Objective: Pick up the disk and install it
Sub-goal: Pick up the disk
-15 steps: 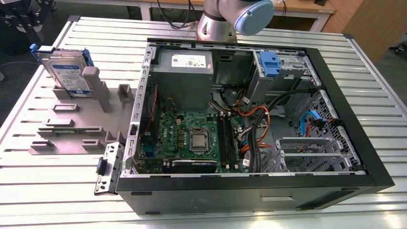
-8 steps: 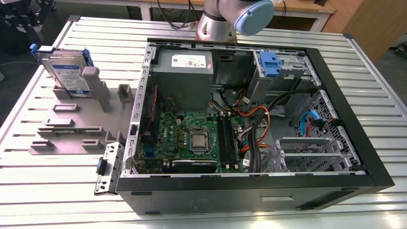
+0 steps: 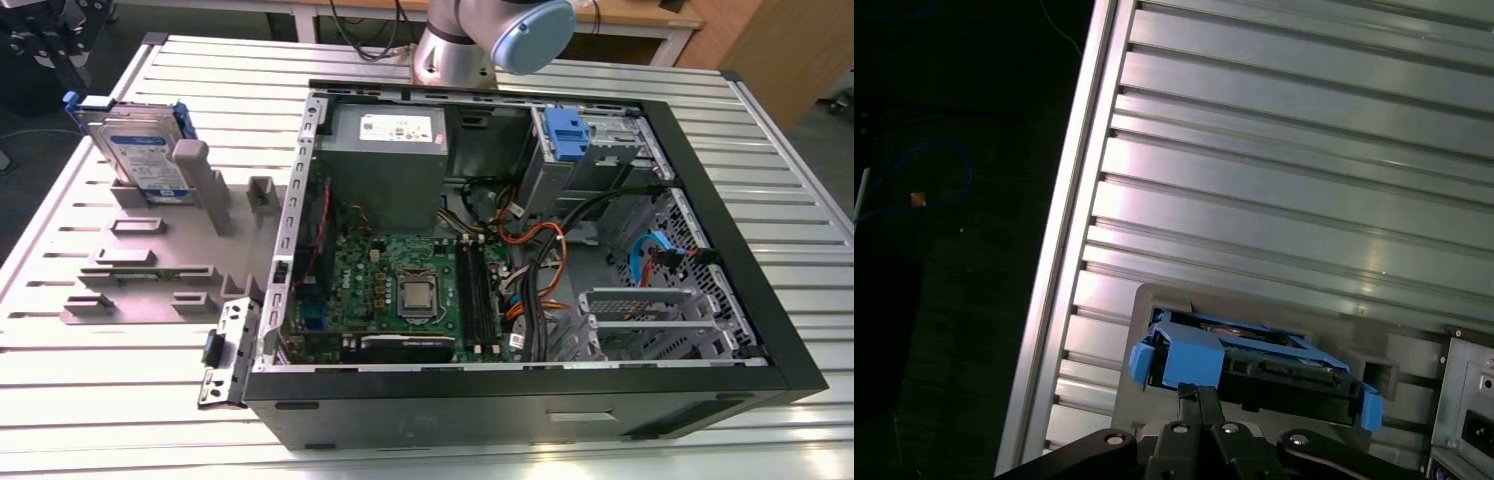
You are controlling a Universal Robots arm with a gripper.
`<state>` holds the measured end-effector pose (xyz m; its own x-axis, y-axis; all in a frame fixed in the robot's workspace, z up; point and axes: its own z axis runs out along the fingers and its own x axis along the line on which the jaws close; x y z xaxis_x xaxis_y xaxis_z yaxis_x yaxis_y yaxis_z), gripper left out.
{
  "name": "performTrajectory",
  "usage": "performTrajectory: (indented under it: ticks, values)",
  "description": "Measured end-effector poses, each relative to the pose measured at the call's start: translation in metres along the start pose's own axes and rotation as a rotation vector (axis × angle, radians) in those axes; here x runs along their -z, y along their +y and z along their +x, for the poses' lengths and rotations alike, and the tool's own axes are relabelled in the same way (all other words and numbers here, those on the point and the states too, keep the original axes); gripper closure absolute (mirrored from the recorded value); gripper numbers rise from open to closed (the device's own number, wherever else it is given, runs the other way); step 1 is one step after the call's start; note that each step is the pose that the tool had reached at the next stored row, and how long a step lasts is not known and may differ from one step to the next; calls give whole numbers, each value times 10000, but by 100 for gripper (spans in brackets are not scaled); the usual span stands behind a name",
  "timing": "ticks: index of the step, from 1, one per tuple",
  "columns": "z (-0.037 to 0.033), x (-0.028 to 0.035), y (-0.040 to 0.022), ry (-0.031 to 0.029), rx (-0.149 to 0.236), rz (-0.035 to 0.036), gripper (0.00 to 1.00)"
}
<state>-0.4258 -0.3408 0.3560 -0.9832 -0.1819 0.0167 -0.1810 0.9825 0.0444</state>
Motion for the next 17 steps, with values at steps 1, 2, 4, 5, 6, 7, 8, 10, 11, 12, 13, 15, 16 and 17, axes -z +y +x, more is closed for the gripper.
performTrajectory:
  ticks: [1, 2, 4, 5, 6, 7, 8, 10, 11, 12, 13, 15, 16, 17]
  values:
    - [0, 0, 0, 0, 0, 0, 89]
    - [0, 0, 0, 0, 1, 0, 89]
    - [0, 0, 0, 0, 1, 0, 89]
    - [0, 0, 0, 0, 1, 0, 89]
    - [0, 0, 0, 0, 1, 0, 89]
    - [0, 0, 0, 1, 7, 0, 89]
    - [0, 0, 0, 2, 38, 1, 89]
    - [0, 0, 0, 11, 242, 4, 89]
    - [0, 0, 0, 18, 416, 7, 89]
    - [0, 0, 0, 27, 595, 10, 89]
    - [0, -1, 0, 34, 771, 13, 89]
    - [0, -2, 0, 50, 1125, 19, 89]
    - [0, -2, 0, 59, 1322, 22, 89]
    - [0, -3, 0, 67, 1501, 25, 89]
